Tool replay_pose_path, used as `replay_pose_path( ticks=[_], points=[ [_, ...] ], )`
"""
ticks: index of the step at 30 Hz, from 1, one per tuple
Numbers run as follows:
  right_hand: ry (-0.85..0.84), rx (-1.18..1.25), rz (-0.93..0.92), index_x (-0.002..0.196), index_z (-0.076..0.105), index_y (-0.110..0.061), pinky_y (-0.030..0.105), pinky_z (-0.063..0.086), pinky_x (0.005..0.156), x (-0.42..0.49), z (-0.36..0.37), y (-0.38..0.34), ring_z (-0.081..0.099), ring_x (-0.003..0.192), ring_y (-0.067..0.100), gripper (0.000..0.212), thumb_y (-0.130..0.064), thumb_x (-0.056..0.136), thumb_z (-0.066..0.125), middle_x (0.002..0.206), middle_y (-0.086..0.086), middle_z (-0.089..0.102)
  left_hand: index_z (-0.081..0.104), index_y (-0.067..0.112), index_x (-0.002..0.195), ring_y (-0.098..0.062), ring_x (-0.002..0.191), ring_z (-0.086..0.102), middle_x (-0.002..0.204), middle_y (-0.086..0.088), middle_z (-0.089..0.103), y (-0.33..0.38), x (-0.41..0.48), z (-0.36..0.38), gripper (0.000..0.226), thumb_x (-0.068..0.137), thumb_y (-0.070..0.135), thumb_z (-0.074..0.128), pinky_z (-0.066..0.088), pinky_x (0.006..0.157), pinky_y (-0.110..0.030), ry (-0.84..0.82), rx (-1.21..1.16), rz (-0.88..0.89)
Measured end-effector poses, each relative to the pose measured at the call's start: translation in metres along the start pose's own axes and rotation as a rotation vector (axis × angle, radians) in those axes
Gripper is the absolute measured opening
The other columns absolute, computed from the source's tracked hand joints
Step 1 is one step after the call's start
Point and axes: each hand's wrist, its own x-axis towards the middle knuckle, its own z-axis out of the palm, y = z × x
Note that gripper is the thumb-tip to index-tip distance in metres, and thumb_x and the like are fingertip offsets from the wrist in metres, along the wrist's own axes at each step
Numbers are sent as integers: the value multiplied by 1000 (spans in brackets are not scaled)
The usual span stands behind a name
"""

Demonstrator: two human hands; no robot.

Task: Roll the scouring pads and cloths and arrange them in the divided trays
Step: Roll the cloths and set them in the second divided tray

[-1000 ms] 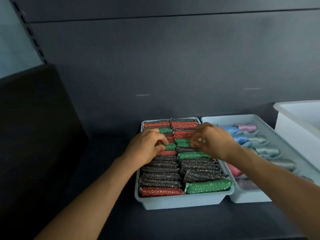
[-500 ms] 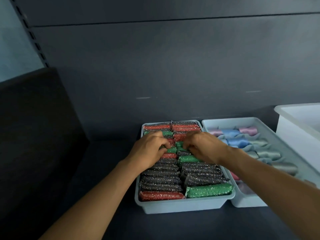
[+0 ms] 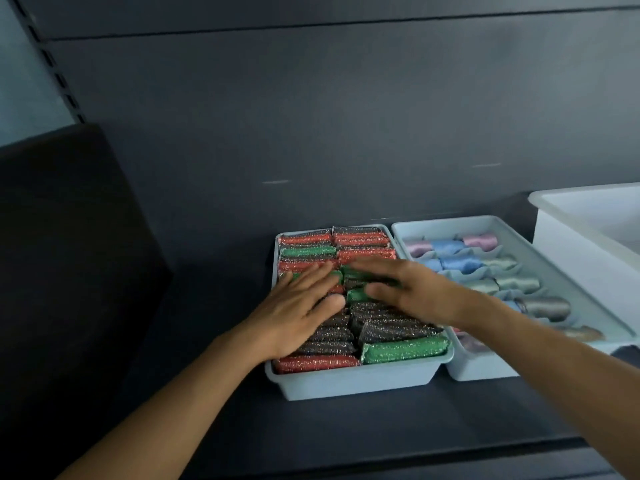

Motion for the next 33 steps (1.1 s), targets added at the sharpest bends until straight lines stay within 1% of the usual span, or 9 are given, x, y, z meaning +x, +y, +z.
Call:
replay_pose_path(
  ticks=[2,5,11,15,21,25,28,30,33],
  points=[
    [184,26,-63,122,65,-25,4,35,96,-9,-6,0,53,115,-1,30,-27,93,61,127,-10,61,46,33,141,0,139,28,150,15,40,6,-6,-3,57,93,61,33,25,117,-37,209,-182,97],
    [235,21,-78,100,74,-20,15,45,77,-15,-3,0,60,88,0,13,-20,90,66,97,-10,68,73,28,109,0,100,59,106,15,65,26,-3,-4,31,89,47,60,48,92,-31,259,-291,223],
    [131,131,-89,70,71,-21,12,40,57,-51,-13,-20,56,61,3,11,-26,78,79,68,-12,66,75,27,86,0,91,56,92,20,59,29,-1,9,5,84,31,73,43,95,-40,227,-90,301],
    [27,-133,-85,80,71,-30,29,50,64,-63,-1,-17,58,70,6,6,-30,78,77,75,-20,61,71,29,86,1,94,50,95,19,55,30,-1,9,3,86,32,70,38,98,-35,228,-11,292],
    [-11,-301,-33,83,72,-29,17,40,62,-59,5,-24,49,66,-7,6,-23,82,71,80,-17,59,73,25,97,-2,101,54,101,15,60,27,-2,5,11,92,28,64,43,97,-35,172,-103,302],
    [233,-225,-75,93,72,-31,30,50,83,-63,9,-28,55,89,2,11,-31,86,63,97,-15,63,35,29,149,1,144,19,157,14,29,19,-29,8,59,99,56,19,16,120,-27,134,-31,197],
    [63,-390,26,151,26,-28,28,11,117,-65,35,-40,14,146,14,70,-67,93,20,159,-7,19,-23,26,150,0,140,-34,153,14,-36,25,-51,19,85,81,74,-7,-17,119,-29,-120,268,26],
    [-130,-545,57,153,-10,-29,34,-9,120,-62,48,-43,-18,147,14,87,-74,79,-9,159,-6,-18,-32,23,145,-5,137,-40,149,9,-44,27,-46,20,93,76,78,-5,-19,119,-34,-158,305,-17],
    [-134,-545,77,150,-17,-34,36,-10,120,-54,43,-39,-26,143,11,79,-71,80,-7,157,-6,-25,-30,21,147,-7,139,-38,152,5,-40,20,-33,17,100,73,83,-3,-17,119,-36,-124,271,-42]
  ],
)
